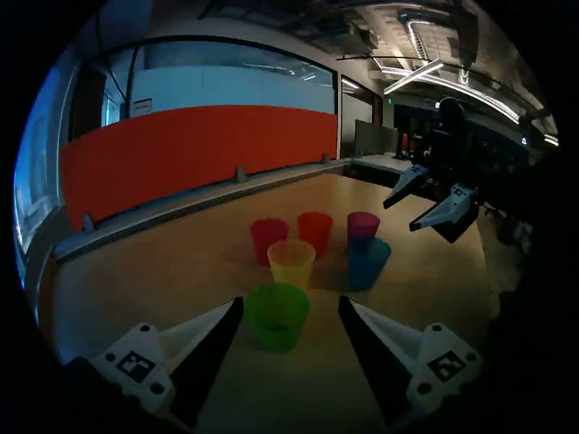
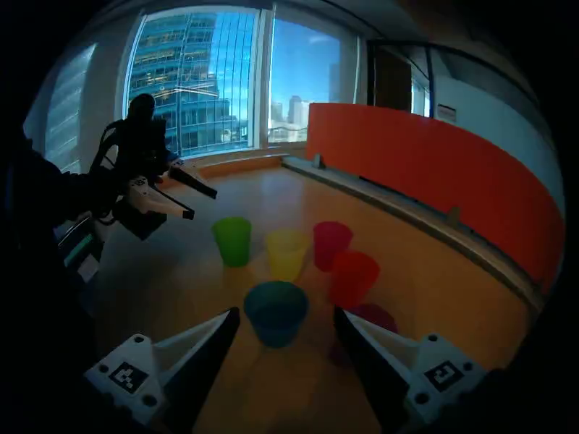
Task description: Pour water
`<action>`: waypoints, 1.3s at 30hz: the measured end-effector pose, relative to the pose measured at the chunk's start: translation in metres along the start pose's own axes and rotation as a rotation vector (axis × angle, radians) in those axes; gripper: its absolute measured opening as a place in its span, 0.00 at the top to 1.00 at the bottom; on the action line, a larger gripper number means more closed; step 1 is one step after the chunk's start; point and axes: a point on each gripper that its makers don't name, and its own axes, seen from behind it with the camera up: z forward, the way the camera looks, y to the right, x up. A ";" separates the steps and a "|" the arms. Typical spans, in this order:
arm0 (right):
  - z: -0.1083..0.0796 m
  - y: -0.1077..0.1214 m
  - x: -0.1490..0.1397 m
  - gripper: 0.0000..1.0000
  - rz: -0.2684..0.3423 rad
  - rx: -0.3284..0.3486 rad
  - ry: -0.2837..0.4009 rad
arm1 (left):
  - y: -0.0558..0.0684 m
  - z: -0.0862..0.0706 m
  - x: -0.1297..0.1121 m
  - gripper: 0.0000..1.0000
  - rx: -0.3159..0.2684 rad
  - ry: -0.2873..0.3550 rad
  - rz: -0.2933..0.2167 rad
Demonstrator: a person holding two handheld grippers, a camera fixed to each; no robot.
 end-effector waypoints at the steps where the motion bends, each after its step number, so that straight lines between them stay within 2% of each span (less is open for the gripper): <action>1: 0.001 -0.001 -0.002 0.00 0.001 0.002 -0.004 | 0.000 0.001 -0.003 0.03 -0.002 -0.008 0.000; 9: 0.010 -0.004 -0.013 0.00 -0.003 0.013 -0.029 | -0.002 0.007 -0.021 0.02 0.004 -0.059 0.021; 15: 0.018 -0.008 -0.020 0.00 -0.011 0.023 -0.044 | -0.004 0.012 -0.031 0.03 -0.002 -0.085 0.008; 27: 0.037 -0.011 -0.029 0.00 -0.010 0.045 -0.070 | -0.009 0.025 -0.049 0.03 -0.016 -0.130 0.018; 39: 0.056 -0.011 -0.036 0.00 -0.031 0.060 -0.090 | -0.012 0.040 -0.058 0.03 -0.030 -0.146 0.021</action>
